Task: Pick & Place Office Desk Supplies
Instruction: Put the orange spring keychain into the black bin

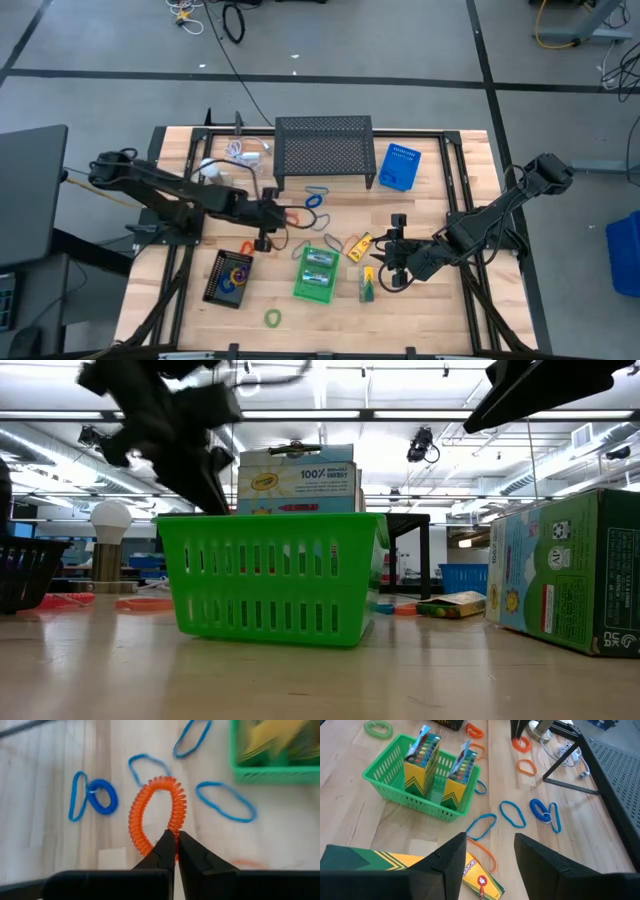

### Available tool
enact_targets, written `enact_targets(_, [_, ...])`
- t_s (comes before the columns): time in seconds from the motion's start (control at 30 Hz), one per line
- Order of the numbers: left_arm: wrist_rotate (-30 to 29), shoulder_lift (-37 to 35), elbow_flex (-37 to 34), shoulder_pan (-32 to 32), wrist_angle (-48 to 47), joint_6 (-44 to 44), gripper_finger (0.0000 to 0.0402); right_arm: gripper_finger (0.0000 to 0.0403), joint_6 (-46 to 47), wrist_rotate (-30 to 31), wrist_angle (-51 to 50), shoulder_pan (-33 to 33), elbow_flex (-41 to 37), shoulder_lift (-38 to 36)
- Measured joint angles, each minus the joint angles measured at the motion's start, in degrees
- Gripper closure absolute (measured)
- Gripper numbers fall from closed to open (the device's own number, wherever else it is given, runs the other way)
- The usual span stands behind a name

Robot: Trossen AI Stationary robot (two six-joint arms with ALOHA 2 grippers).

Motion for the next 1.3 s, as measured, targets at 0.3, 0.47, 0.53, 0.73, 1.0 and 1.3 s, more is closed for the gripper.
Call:
enact_targets(0.3, [0.0,-14.7,-7.2,-9.2,9.6,-4.1,0.0393,0.0227,-0.9,-0.1,0.3,0.0,0.0,0.0])
enact_targets(0.47, [-1.6,-22.9,-12.3,-14.8,15.1,-6.6,0.0393,0.0227,-0.9,-0.1,0.6,0.0,0.0,0.0])
enact_targets(0.53, [-3.8,-26.1,-14.4,-17.3,16.1,-8.6,0.0393,0.0227,-0.9,-0.1,0.7,0.0,0.0,0.0])
enact_targets(0.73, [-10.2,-33.4,-19.2,-25.9,17.4,-15.0,0.0393,0.0227,-0.9,-0.2,1.3,0.0,0.0,0.0])
enact_targets(1.0, [-14.4,-34.4,-20.3,-36.7,15.0,-25.6,0.0393,0.0227,-0.5,-0.1,1.7,0.0,0.0,0.0])
enact_targets(1.3, [-19.4,-33.6,-20.3,-47.2,6.4,-44.0,0.0393,0.0227,-0.5,0.0,1.8,0.0,0.0,0.0])
